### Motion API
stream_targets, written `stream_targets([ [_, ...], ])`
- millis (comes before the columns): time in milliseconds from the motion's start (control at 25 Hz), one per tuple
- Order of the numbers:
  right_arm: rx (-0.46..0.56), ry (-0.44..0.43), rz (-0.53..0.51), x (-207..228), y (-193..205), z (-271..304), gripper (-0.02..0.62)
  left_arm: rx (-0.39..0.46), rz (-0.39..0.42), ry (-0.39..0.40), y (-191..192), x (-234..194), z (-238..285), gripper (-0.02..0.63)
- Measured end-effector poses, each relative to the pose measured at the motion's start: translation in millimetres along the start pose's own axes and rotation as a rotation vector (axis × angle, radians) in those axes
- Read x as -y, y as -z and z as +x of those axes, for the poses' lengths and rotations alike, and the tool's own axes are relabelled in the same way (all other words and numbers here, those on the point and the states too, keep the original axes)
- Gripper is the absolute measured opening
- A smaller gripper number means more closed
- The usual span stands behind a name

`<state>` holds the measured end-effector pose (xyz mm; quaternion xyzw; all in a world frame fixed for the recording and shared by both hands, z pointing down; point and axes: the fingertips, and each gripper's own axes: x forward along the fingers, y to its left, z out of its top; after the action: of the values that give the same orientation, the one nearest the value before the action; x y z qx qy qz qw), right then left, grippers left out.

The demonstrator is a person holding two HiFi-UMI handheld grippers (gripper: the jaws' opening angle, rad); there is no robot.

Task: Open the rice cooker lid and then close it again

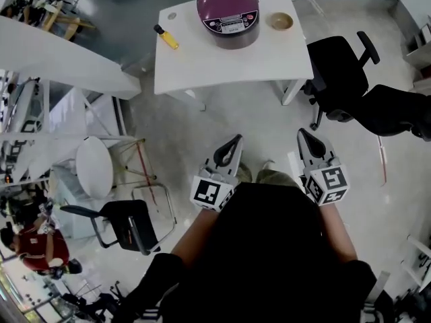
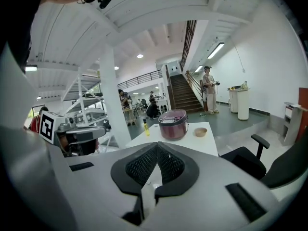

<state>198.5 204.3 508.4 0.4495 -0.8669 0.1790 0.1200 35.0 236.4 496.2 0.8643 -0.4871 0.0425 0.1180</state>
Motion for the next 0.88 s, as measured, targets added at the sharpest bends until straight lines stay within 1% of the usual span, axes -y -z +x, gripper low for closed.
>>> stream_targets([
  [120, 0.007, 0.013, -0.038, -0.4, 2.2, -7.8, 0.000, 0.025, 0.037, -0.062, 0.1, -16.1, -24.1, 0.003],
  [240, 0.000, 0.031, -0.064, -1.8, 6.4, -2.8, 0.000, 0.015, 0.092, -0.134, 2.8, -39.6, -43.3, 0.002],
  [320, -0.007, 0.047, -0.061, -7.3, 7.8, 0.5, 0.000, 0.015, 0.083, -0.165, 1.8, -52.8, -57.8, 0.003],
  [400, 0.005, 0.063, -0.077, -12.5, 0.8, 5.2, 0.000, 0.031, 0.079, -0.182, -1.7, -63.6, -70.7, 0.003],
  [520, 0.036, 0.065, -0.098, -18.8, -13.3, 10.8, 0.000, 0.102, 0.069, -0.225, -12.4, -76.9, -90.2, 0.002],
  [600, 0.042, 0.064, -0.123, -22.7, -17.5, 11.4, 0.000, 0.124, 0.061, -0.256, -15.9, -82.6, -100.7, 0.003],
  [760, 0.043, 0.053, -0.162, -25.5, -18.9, 14.2, 0.000, 0.127, 0.061, -0.280, -18.0, -88.2, -103.8, 0.002],
  [880, 0.046, 0.033, -0.167, -25.8, -19.1, 17.3, 0.000, 0.142, 0.055, -0.298, -20.7, -88.6, -102.4, 0.003],
])
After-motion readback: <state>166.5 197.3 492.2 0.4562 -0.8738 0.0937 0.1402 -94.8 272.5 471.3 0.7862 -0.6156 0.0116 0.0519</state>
